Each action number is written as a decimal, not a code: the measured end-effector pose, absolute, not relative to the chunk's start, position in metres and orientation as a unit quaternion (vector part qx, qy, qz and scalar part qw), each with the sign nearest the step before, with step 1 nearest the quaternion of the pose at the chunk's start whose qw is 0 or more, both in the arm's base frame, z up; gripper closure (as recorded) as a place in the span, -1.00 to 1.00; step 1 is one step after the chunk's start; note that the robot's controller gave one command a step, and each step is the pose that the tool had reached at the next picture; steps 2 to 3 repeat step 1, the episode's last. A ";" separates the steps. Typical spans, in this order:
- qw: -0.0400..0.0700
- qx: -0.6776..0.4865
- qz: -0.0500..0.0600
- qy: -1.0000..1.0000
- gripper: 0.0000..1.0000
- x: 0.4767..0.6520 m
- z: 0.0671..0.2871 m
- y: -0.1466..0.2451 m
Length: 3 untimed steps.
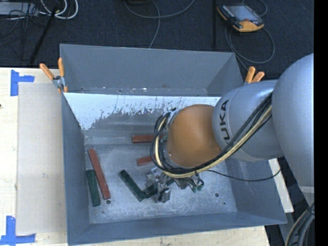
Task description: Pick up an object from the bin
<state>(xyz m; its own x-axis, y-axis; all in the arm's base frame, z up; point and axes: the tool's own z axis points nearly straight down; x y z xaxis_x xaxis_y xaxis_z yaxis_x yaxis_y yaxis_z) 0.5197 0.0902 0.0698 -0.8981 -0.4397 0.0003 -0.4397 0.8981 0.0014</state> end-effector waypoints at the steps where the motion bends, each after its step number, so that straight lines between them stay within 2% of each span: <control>1: -0.004 0.232 0.000 -0.973 1.00 0.519 0.211 0.105; 3: -0.004 0.232 0.000 -0.973 1.00 0.519 0.211 0.105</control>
Offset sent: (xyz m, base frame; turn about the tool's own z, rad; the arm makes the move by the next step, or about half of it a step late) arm -0.0030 0.0138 0.1372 -0.0180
